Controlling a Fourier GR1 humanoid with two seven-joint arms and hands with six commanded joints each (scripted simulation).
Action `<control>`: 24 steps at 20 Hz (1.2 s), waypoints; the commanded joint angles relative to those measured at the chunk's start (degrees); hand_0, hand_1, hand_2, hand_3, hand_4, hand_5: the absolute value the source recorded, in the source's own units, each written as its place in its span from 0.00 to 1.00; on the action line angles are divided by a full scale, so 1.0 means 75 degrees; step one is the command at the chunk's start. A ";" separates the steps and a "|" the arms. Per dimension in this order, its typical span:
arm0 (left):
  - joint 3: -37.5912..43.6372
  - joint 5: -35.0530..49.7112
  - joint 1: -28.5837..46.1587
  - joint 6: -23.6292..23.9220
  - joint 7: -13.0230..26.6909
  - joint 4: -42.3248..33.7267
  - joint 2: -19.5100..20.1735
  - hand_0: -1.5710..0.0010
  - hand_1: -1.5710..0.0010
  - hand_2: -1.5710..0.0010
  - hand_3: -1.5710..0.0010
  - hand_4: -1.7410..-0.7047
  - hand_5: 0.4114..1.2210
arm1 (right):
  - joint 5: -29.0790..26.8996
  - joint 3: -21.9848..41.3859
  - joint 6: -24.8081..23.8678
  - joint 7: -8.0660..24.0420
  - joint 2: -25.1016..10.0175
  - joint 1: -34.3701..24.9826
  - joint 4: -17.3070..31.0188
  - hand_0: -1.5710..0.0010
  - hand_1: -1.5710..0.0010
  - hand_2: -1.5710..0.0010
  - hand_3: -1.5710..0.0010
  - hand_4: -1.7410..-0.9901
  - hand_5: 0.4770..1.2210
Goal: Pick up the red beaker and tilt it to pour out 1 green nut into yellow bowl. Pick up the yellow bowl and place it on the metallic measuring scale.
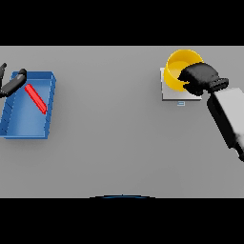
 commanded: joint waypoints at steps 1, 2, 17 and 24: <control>-0.0052 -0.0039 0.0014 0.0060 0.0020 -0.0068 -0.0037 1.00 1.00 1.00 1.00 0.98 0.37 | -0.0020 -0.0067 -0.0091 -0.0109 0.0074 -0.0064 0.0254 0.00 0.00 0.09 0.15 0.00 1.00; -0.0084 -0.0077 0.0018 0.0054 -0.0020 -0.0031 -0.0065 1.00 1.00 1.00 1.00 0.98 0.37 | 0.0016 -0.0075 -0.0181 -0.0171 0.0159 -0.0080 0.0454 0.00 0.00 0.10 0.14 0.00 1.00; -0.0064 -0.0070 -0.0033 -0.0030 -0.0106 0.0280 -0.0211 1.00 1.00 1.00 1.00 0.98 0.37 | 0.0009 -0.0412 0.0412 -0.0252 0.0228 -0.0327 0.1156 0.81 0.70 0.62 0.64 0.30 0.57; -0.0059 -0.0051 -0.0037 -0.0057 -0.0107 0.0173 -0.0152 1.00 1.00 1.00 1.00 0.99 0.35 | 0.0094 -0.0304 0.0506 -0.0268 0.0253 -0.0294 0.1296 0.96 0.94 0.90 0.79 0.42 0.41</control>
